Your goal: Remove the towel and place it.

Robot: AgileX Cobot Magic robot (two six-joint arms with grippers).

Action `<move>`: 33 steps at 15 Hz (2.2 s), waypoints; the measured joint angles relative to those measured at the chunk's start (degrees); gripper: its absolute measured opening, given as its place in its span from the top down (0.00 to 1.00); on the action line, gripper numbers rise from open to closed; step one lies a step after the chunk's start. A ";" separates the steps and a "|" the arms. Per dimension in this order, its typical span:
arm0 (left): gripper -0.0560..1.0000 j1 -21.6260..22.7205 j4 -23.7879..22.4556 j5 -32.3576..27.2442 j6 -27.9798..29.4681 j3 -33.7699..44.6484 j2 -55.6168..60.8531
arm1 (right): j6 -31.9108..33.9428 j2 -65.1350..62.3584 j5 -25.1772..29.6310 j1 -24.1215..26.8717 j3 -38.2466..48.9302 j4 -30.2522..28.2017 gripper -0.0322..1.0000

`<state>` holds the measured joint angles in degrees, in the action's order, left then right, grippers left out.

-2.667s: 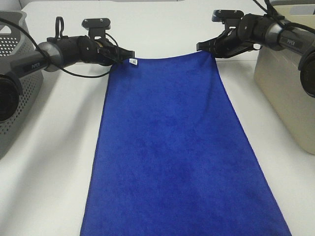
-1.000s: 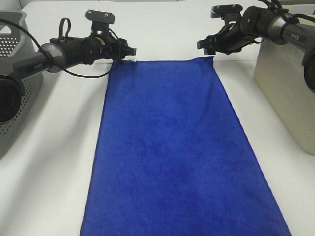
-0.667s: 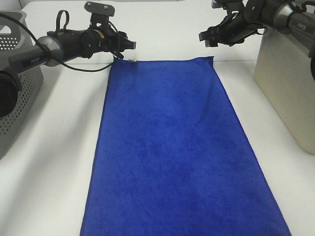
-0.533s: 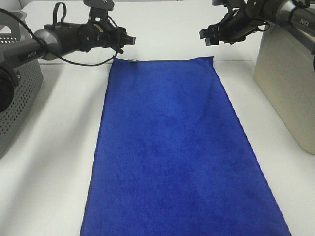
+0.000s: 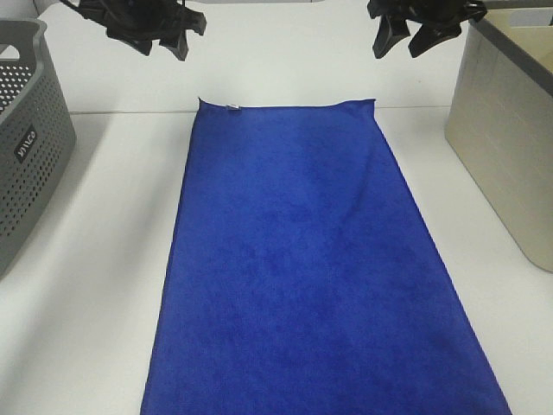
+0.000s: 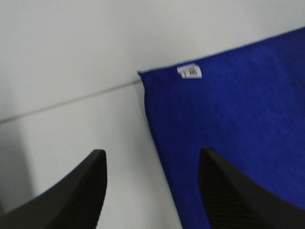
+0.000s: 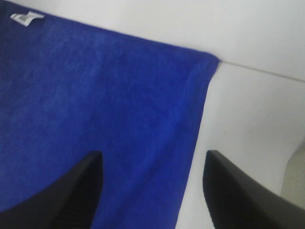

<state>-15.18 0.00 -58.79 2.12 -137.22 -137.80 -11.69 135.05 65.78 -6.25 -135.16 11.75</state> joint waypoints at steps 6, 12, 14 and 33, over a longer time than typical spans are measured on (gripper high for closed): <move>0.44 1.15 -0.29 -10.71 5.96 0.00 9.28 | 7.73 -13.12 3.90 0.23 0.00 -7.22 0.37; 0.44 9.91 0.00 -10.71 4.70 5.50 22.75 | 10.77 -37.18 3.90 3.61 25.55 -12.72 0.34; 0.44 10.31 -2.92 -10.77 4.53 15.76 30.08 | 10.89 -46.18 3.95 3.61 34.95 -12.72 0.26; 0.31 10.31 -14.61 -10.37 9.85 91.21 117.46 | 13.69 -114.99 4.13 3.61 89.55 -14.61 0.24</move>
<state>-4.87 -14.61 -69.16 11.97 -46.01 -20.34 2.01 20.05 69.90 -2.64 -45.61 -2.86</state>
